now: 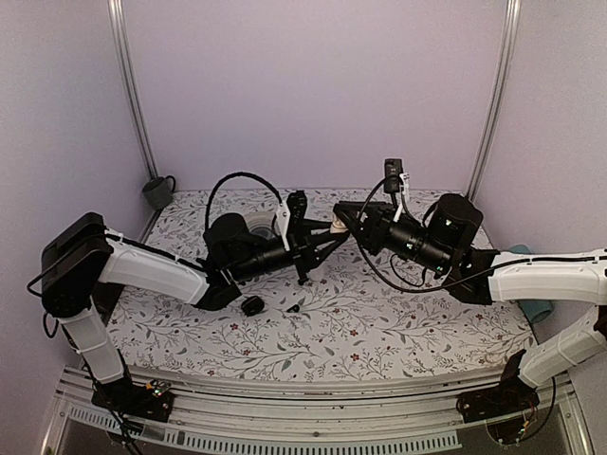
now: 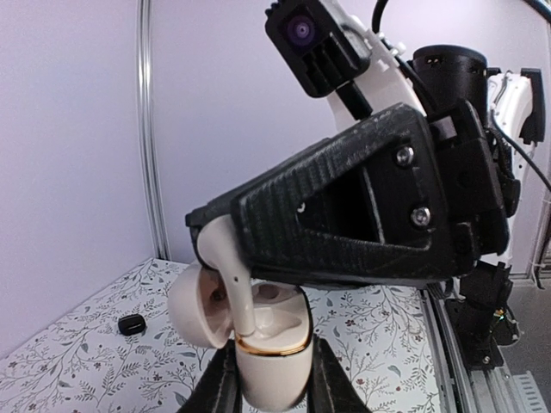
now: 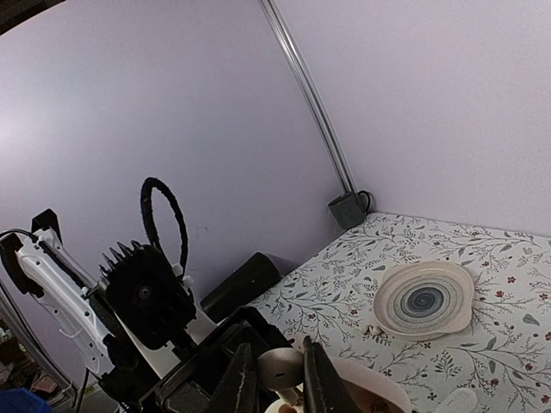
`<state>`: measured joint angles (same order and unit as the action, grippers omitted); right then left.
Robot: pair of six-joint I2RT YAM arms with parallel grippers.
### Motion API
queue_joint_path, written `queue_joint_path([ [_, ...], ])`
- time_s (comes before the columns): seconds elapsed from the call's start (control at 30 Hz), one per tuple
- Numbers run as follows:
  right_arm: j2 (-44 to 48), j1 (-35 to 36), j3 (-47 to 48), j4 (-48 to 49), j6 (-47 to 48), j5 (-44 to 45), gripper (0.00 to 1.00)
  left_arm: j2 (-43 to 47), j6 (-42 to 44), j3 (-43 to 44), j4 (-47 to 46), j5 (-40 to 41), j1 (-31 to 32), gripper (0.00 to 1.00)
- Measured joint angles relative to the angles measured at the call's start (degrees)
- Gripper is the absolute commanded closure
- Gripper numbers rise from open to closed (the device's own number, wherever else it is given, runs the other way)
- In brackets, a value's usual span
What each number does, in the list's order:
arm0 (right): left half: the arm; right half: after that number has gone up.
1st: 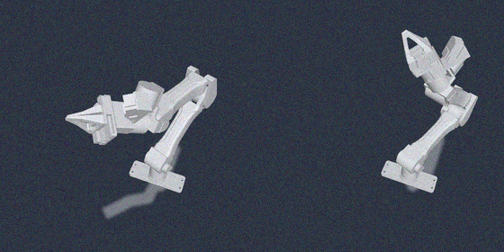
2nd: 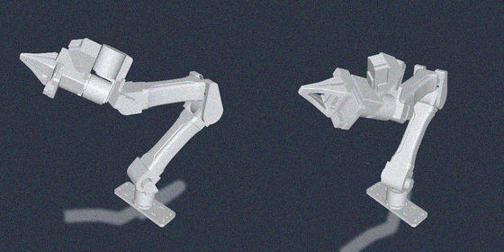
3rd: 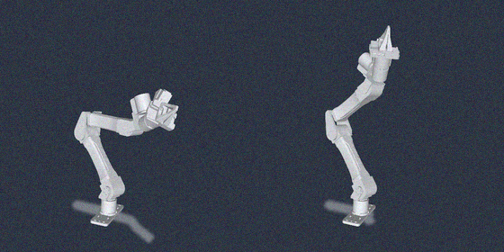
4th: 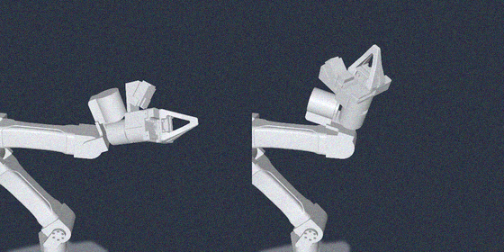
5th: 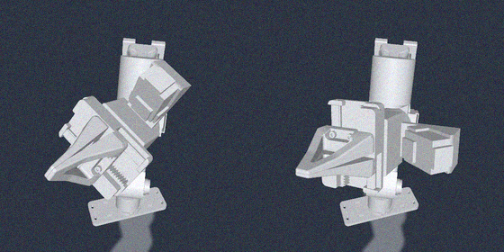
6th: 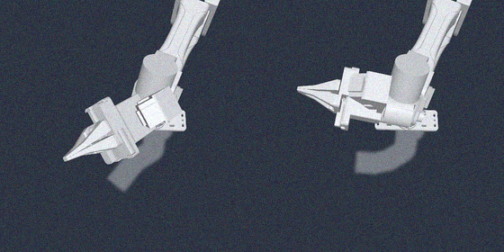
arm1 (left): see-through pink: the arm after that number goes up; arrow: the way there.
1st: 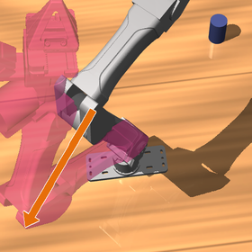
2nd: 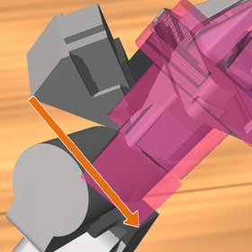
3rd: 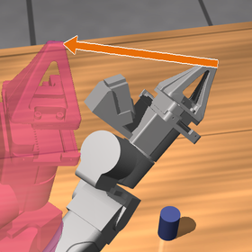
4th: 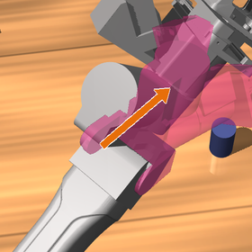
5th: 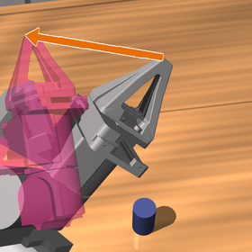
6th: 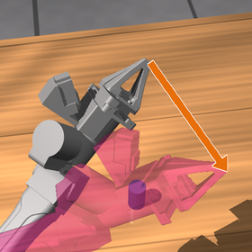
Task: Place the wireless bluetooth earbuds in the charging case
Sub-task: Insert the left earbud into the left side groove of the charging case.
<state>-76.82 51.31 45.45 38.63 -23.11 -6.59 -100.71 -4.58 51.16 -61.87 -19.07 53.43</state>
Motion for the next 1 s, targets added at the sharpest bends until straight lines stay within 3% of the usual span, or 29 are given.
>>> queue_joint_path([
  [1.0,0.6,-1.1,-0.8,-0.1,-2.3,-4.5,0.76,1.4,1.4,0.0,1.4,-1.5,-0.8,1.0],
])
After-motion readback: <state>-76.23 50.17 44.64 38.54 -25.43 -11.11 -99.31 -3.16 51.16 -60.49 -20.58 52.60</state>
